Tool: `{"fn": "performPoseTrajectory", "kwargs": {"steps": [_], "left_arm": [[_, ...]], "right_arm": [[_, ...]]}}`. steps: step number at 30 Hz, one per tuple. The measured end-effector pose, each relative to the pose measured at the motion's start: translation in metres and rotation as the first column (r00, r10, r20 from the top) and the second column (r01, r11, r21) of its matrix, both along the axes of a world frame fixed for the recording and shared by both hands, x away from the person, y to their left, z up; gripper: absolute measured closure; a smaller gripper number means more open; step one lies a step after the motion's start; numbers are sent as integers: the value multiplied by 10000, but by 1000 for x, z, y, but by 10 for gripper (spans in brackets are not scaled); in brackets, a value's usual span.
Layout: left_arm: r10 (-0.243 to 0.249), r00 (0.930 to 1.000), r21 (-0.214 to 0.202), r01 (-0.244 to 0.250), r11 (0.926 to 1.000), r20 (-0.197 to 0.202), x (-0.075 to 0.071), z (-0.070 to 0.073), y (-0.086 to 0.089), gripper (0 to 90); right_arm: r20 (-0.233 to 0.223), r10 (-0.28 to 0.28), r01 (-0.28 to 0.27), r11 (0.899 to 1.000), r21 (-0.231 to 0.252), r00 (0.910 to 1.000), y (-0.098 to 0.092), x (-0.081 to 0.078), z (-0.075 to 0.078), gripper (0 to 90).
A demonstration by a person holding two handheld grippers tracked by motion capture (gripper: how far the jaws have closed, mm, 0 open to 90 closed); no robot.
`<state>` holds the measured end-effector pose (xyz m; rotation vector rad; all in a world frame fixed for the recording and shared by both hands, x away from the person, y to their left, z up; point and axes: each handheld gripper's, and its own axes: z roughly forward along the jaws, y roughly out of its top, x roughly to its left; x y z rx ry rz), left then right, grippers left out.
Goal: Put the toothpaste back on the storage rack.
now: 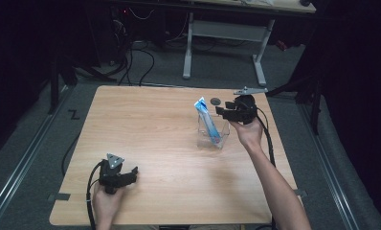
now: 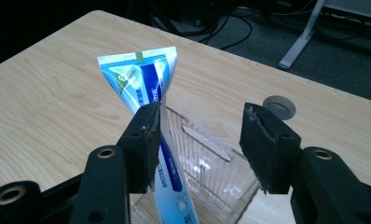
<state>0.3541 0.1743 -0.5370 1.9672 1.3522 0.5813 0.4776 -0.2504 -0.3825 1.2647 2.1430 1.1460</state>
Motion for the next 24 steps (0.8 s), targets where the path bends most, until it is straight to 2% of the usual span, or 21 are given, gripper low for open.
{"fn": "performPoseTrajectory", "kwargs": {"steps": [24], "left_arm": [[-3,10000,5,3,10000,-1,0,0,0,224]], "right_arm": [[253,-95,92,9999,120,9996,-22,-16,13,481]]}}
